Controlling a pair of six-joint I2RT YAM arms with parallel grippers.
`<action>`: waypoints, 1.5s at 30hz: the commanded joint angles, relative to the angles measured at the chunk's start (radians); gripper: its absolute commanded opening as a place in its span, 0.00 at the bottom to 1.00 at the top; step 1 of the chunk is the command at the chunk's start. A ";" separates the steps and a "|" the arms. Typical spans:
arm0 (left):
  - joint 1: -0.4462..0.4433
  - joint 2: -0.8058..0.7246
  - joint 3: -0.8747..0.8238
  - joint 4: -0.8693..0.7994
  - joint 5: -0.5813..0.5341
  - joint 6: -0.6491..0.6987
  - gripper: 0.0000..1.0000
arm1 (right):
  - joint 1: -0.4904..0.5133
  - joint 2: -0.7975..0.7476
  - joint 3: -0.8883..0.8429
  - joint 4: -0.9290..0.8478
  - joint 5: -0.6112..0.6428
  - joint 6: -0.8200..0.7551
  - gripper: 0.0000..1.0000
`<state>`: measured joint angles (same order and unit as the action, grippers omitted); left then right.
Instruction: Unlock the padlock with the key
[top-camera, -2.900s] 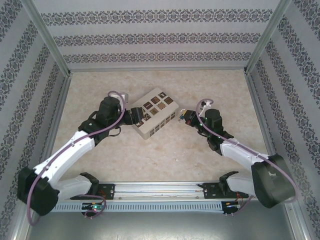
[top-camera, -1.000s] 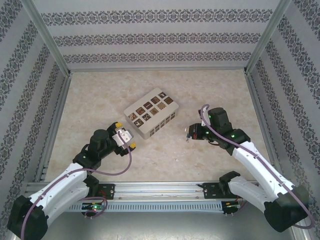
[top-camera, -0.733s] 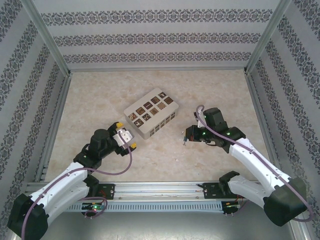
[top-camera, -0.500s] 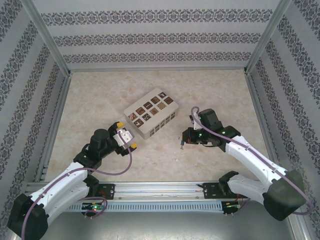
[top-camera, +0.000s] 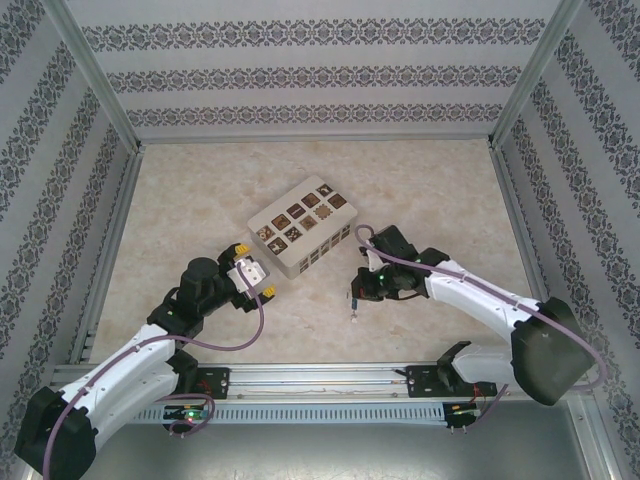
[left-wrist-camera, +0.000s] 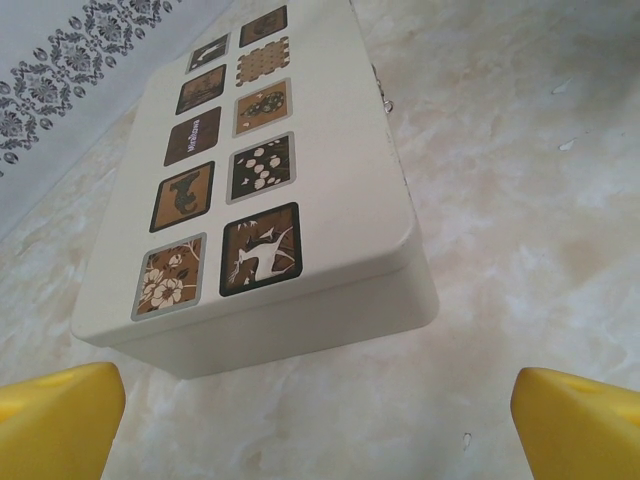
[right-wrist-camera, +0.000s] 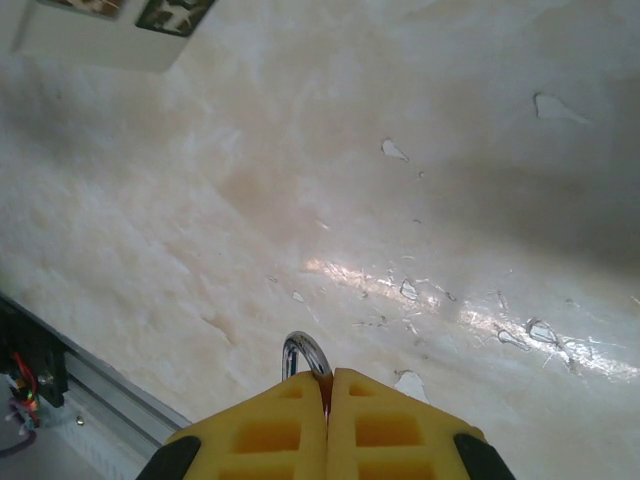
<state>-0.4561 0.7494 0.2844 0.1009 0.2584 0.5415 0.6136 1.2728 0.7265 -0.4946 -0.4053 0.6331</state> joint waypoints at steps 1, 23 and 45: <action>0.006 0.001 -0.007 0.047 0.030 -0.012 0.99 | 0.017 0.029 0.037 0.035 0.009 0.020 0.00; 0.004 -0.013 -0.017 0.056 0.033 -0.013 0.99 | 0.039 0.245 0.068 0.143 -0.011 0.023 0.00; -0.016 -0.030 -0.027 0.047 0.027 -0.001 0.99 | 0.057 0.399 0.100 0.215 0.004 0.040 0.00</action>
<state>-0.4591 0.7311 0.2722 0.1143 0.2737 0.5385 0.6594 1.6482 0.8070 -0.2783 -0.4133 0.6601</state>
